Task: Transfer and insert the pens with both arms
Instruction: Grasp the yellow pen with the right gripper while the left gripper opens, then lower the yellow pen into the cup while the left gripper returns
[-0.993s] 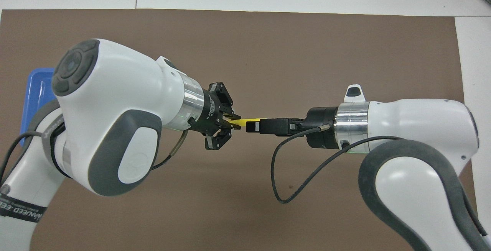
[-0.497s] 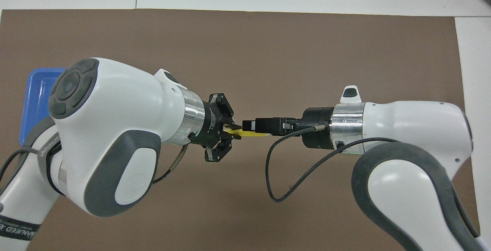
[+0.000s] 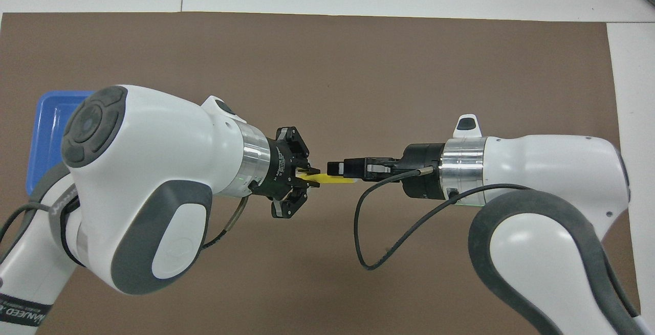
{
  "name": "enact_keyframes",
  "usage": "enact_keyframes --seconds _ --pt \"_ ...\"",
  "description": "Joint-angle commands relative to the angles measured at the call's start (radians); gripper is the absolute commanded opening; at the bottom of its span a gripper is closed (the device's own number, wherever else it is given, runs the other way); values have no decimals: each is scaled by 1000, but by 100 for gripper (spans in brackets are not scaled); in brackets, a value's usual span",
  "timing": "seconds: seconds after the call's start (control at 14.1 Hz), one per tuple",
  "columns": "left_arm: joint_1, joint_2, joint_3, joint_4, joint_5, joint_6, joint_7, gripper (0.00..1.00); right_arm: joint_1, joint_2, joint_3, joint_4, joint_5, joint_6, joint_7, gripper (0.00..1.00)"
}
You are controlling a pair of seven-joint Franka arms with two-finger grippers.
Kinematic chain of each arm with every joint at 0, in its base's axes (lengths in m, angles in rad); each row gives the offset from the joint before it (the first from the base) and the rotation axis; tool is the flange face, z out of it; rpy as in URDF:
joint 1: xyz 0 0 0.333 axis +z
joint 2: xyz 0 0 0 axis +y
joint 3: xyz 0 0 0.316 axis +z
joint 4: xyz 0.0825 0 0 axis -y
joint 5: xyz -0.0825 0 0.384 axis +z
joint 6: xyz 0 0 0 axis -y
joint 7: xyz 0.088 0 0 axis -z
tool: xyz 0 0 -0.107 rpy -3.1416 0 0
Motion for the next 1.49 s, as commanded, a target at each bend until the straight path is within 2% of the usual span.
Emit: enact_keyframes --seconds 0.0,0.14,0.21,0.28,0.64,0.85,0.92,0.99,1.06,1.35,1.42 --pt "-8 -34 7 -44 -16 34 -10 0 19 -9 4 -11 22 14 5 23" --pt "-9 -34 7 -44 -16 38 -24 0 21 -12 4 -19 20 16 5 24" --pt "-9 -34 7 -44 -16 37 -24 0 21 -14 4 -19 19 16 -1 16" --pt "-9 -34 7 -44 -16 37 -24 0 21 -12 4 -19 17 14 3 1" --pt "-9 -40 7 -46 -14 34 -24 0 17 -8 1 -13 -15 2 10 0" --pt "-9 -46 7 -46 -13 32 -10 0 5 -6 1 -2 -87 -19 57 0" --pt "-9 -44 9 -44 -8 37 -5 26 5 -8 -2 2 -105 -34 62 0" --pt "-9 -43 9 -39 -7 37 -7 58 2 -8 -3 4 -116 -45 68 0" --pt "-9 -44 9 -36 -4 35 -19 100 -9 -8 -5 4 -124 -62 71 0" --pt "11 -47 20 -36 -4 27 -18 100 -42 -15 -6 18 -240 -117 73 0" --pt "50 -47 20 -35 -2 26 -16 100 -53 -18 -6 19 -294 -140 71 0"
